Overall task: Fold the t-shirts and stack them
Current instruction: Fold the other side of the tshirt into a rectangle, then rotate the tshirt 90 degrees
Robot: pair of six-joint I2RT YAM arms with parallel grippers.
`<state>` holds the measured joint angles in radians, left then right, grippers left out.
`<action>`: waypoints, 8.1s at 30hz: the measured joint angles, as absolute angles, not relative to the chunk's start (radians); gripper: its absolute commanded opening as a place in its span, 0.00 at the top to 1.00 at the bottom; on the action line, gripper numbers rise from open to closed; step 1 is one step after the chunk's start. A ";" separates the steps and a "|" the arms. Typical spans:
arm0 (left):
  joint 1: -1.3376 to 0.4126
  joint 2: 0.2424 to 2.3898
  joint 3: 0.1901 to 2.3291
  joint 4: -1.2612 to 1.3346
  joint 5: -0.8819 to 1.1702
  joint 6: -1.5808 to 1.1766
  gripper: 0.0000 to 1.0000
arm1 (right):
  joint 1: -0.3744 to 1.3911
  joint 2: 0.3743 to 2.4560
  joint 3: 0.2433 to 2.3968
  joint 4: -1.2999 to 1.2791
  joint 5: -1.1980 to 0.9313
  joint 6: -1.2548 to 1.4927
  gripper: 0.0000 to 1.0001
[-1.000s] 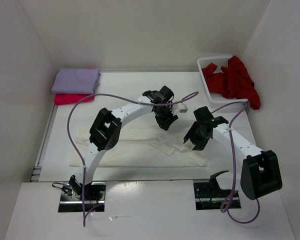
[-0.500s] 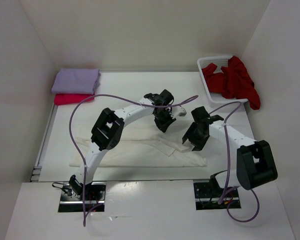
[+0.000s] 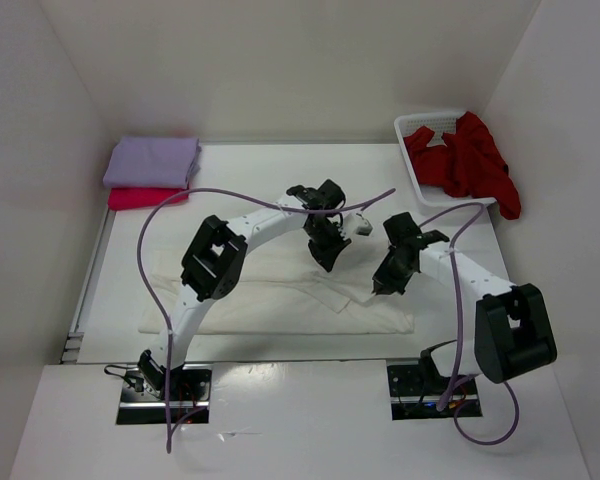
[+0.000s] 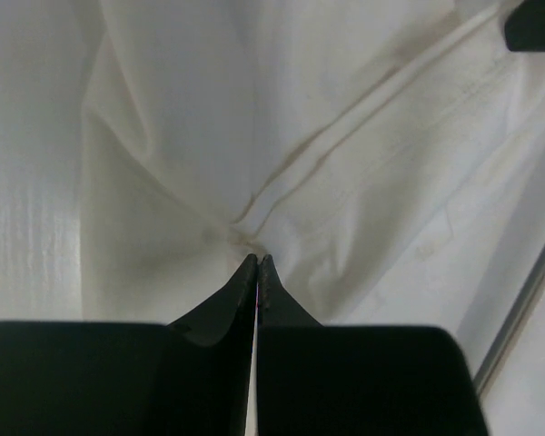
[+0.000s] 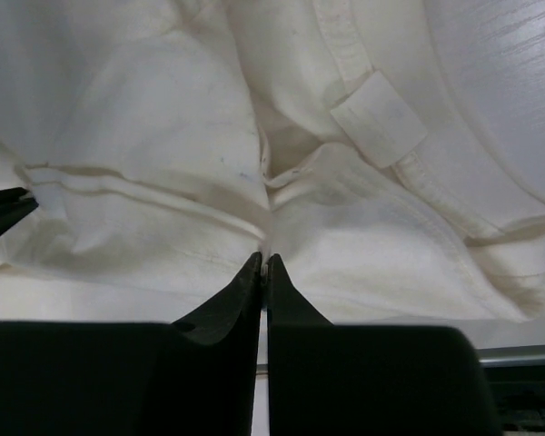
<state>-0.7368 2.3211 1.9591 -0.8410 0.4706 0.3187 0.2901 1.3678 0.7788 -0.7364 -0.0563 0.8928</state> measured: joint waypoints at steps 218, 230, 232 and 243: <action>0.133 1.613 1.070 -0.859 0.227 0.496 0.35 | 1.100 1.709 1.186 -0.508 0.046 1.000 0.20; 0.148 1.361 1.034 -0.863 0.218 0.556 0.31 | 1.143 1.888 1.267 -0.508 0.019 1.246 0.24; 0.148 1.346 1.023 -0.873 0.206 0.572 0.31 | 1.143 1.912 1.268 -0.509 0.018 1.274 0.24; 0.148 1.348 1.019 -0.889 0.185 0.619 0.31 | 1.142 1.947 1.236 -0.430 -0.044 1.367 0.81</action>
